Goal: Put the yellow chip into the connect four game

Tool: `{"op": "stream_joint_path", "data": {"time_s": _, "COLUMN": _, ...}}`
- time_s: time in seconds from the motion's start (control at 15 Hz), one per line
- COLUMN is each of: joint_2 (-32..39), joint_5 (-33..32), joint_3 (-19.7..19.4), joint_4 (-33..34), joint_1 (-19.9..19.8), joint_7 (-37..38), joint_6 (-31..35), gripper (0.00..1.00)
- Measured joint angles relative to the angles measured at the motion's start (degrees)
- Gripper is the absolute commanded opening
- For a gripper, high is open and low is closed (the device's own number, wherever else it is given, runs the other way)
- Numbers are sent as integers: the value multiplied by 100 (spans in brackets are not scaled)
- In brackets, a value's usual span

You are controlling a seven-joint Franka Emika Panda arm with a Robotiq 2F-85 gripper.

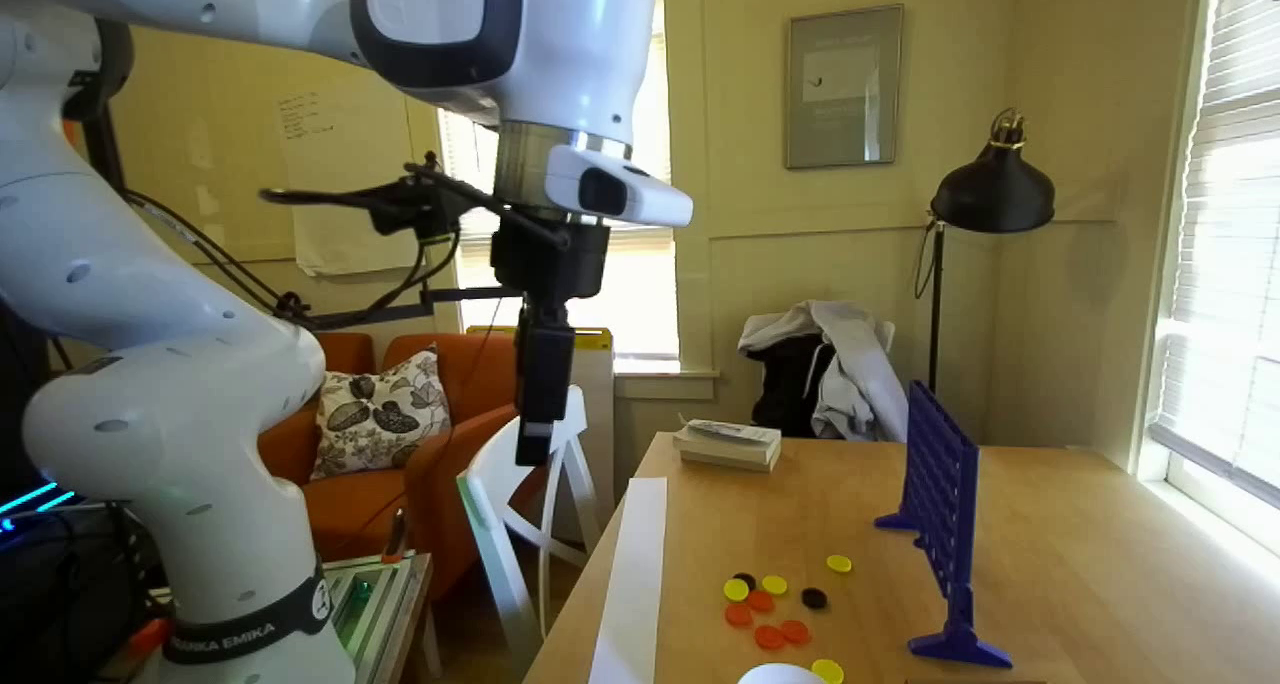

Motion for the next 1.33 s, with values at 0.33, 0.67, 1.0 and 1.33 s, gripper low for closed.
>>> {"op": "stream_joint_path", "data": {"time_s": 0.33, "joint_2": 288, "joint_5": -290, "joint_3": 957, "joint_4": 28, "joint_1": 551, "joint_7": 91, "joint_6": 393, "gripper": 100}}
{"op": "stream_joint_path", "data": {"time_s": 0.67, "joint_2": 1135, "joint_5": -1053, "joint_3": 1334, "joint_4": 230, "joint_1": 742, "joint_7": 120, "joint_6": 1423, "gripper": 100}}
{"op": "stream_joint_path", "data": {"time_s": 1.0, "joint_2": 1906, "joint_5": -1130, "joint_3": 1110, "joint_4": 514, "joint_1": 718, "joint_7": -205, "joint_6": 1858, "gripper": 100}}
{"op": "stream_joint_path", "data": {"time_s": 1.33, "joint_2": 1945, "joint_5": -1129, "joint_3": 1109, "joint_4": 584, "joint_1": 726, "joint_7": -227, "joint_6": 1858, "gripper": 100}}
